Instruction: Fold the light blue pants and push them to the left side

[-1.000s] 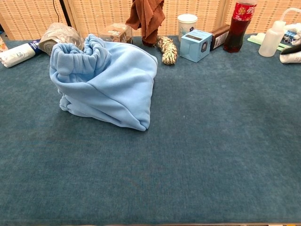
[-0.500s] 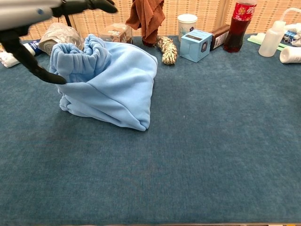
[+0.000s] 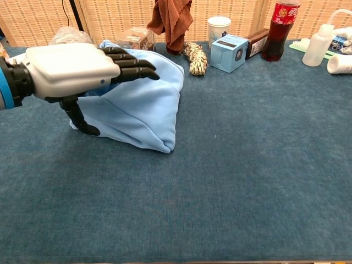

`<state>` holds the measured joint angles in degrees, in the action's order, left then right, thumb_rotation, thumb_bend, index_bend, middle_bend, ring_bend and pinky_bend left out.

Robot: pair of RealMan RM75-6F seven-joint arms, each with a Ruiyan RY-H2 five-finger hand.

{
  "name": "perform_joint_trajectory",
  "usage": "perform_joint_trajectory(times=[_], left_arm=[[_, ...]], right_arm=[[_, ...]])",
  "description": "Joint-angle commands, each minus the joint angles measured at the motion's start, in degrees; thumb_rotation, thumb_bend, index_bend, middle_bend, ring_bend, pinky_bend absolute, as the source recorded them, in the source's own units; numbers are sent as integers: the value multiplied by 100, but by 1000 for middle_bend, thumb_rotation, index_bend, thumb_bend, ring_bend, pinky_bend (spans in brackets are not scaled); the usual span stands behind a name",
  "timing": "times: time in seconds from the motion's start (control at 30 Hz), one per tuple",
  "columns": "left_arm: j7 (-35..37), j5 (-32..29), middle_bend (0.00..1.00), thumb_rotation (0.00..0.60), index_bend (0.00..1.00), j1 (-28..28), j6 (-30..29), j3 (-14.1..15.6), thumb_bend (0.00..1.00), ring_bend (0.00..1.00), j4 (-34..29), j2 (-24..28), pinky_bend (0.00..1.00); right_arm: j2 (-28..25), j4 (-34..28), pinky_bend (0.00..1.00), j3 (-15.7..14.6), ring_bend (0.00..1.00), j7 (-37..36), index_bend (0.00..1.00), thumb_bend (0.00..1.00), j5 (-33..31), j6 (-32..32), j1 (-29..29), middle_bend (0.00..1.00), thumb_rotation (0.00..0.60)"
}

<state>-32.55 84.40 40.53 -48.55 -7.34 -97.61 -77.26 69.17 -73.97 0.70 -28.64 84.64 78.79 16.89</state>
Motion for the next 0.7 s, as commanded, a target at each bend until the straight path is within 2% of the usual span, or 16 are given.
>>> perform_joint_trajectory(times=[0.03,0.33,0.6,0.7], left_arm=[[199,4,12,600,36,-47,-110,118,48,62,370,-44,0],[1067,34,14,600,84,-158,-298,307,48,61,1391,-311,0],[1731,136,0,600,0,-170,-416,421,48,0,2189,-700,0],[1839,179,0,600,0,-143,-379,486,47,0,2351,-789,0]], right_arm=[[30,-21,64,3,0,-13,0,0,42,44,-45,0,600],[132,44,64,5,0,-23,0,0,162,79,-128,0,600],[146,105,64,51,0,-109,0,0,233,138,-183,0,600],[133,94,64,54,0,-149,0,0,275,195,-220,0,600]])
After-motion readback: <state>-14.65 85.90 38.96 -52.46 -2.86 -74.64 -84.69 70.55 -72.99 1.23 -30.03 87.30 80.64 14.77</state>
